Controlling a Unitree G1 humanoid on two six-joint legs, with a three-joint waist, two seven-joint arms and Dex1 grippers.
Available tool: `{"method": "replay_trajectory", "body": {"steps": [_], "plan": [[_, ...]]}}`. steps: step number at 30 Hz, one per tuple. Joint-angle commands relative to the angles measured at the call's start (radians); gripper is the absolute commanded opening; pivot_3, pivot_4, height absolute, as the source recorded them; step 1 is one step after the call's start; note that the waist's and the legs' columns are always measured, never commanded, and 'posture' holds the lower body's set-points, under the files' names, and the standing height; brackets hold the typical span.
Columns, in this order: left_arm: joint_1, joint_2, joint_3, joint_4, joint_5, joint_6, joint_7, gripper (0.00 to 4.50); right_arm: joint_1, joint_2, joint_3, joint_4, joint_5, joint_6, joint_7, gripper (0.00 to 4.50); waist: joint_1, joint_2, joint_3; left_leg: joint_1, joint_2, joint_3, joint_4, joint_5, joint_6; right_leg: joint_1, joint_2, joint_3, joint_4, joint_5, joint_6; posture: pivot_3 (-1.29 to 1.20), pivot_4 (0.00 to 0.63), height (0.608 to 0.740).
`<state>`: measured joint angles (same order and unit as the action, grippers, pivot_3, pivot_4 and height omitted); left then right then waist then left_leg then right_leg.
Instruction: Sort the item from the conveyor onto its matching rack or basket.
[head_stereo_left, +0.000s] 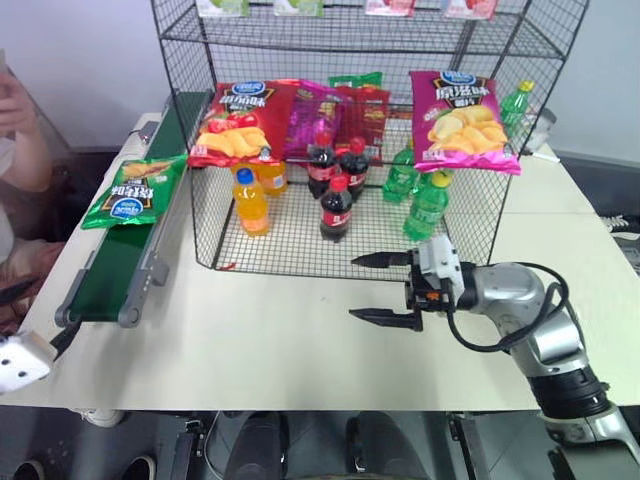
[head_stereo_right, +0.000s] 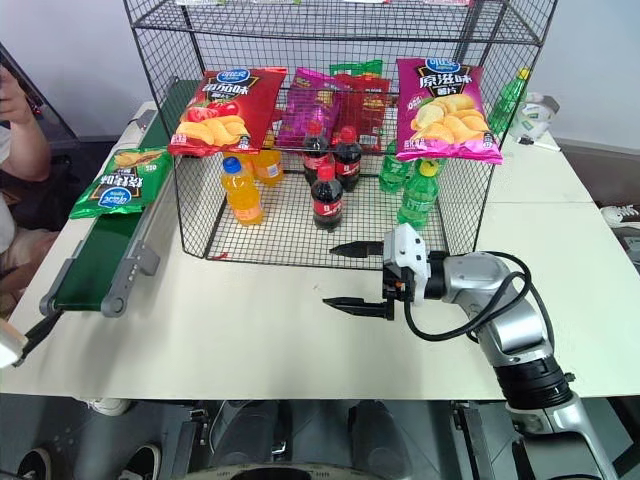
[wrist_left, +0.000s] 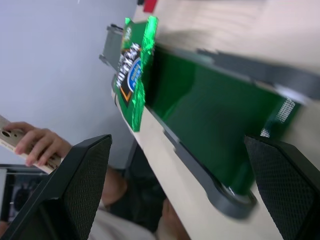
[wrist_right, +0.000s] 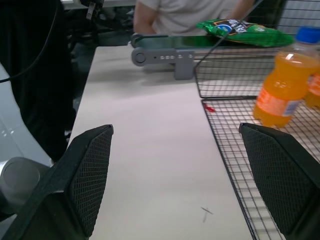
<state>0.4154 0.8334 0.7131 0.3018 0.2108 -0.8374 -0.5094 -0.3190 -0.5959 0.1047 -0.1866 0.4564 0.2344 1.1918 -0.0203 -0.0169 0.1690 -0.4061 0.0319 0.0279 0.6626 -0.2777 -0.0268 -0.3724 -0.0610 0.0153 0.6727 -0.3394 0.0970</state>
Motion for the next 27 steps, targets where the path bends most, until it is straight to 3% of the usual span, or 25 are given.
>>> {"method": "replay_trajectory", "body": {"steps": [1,27], "plan": [[0.043,0.019,0.02,0.01,0.04,-0.042,0.066,4.5,-0.015,0.01,-0.005,-0.001,0.011,-0.018,0.007,4.2,0.001,-0.001,0.0,0.0,0.0,0.0,0.0,0.0,0.0,0.0,0.0,0.0,0.0,0.0,0.0,0.0,0.15,0.739],[0.003,0.09,-0.118,0.019,0.09,0.018,0.209,4.5,-0.019,0.009,-0.021,0.048,-0.021,-0.06,0.006,4.2,-0.001,-0.002,-0.001,0.0,0.0,0.0,0.0,0.0,0.0,0.0,-0.001,0.0,0.0,0.0,0.0,0.0,0.15,0.739]]}}
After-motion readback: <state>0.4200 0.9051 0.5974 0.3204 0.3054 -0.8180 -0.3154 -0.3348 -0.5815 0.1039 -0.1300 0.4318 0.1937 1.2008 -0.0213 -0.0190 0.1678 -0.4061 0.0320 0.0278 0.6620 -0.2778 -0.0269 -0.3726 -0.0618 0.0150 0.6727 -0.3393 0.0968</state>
